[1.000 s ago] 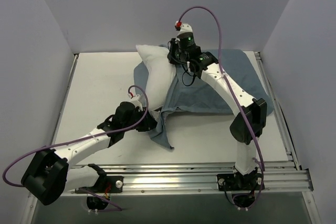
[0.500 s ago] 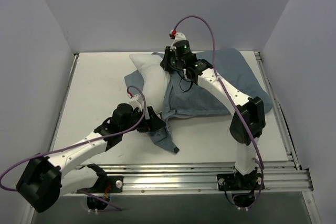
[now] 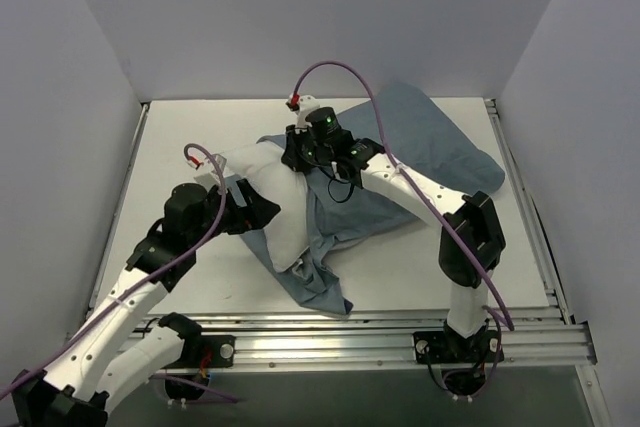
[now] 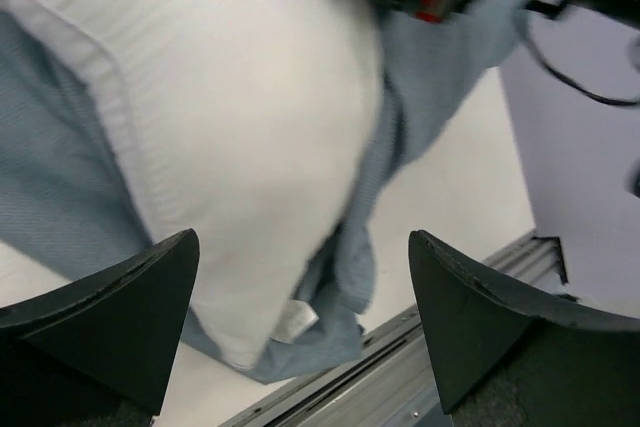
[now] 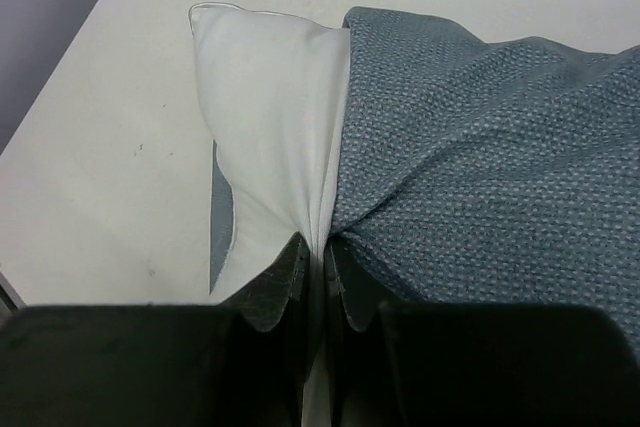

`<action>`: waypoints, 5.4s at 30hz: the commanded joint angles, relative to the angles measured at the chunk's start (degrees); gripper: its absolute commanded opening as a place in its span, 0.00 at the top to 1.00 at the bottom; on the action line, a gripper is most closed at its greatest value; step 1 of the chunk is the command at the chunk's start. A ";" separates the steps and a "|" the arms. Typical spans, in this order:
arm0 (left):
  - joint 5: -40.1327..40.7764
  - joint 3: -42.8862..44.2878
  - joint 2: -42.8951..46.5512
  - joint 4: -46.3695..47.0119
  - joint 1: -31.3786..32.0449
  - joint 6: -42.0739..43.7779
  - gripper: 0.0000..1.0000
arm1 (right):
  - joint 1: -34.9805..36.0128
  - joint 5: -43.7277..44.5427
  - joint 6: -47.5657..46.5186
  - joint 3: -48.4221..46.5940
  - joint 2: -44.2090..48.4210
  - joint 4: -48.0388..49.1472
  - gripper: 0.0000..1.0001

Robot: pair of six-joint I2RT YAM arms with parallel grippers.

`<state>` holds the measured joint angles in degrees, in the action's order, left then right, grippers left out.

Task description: Remove the pillowcase from the pillow

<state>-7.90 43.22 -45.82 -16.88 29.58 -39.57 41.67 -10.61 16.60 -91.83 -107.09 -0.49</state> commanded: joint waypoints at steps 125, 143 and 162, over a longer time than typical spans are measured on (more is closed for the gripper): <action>-20.05 12.24 -33.45 -4.82 -16.66 20.41 0.96 | 0.17 -4.59 -26.44 -16.62 -5.49 -14.45 0.05; -7.40 18.82 -15.71 -21.69 -14.11 21.91 0.98 | -7.11 21.41 -22.94 -23.21 -14.29 -15.94 1.00; 6.25 19.18 -4.70 -24.21 -14.73 17.95 0.98 | -30.87 11.77 -5.44 -15.49 -4.02 -16.30 0.98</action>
<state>-7.70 62.06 -49.39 -43.35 16.45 -21.85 13.02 -4.78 12.86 -108.66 -114.69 -24.27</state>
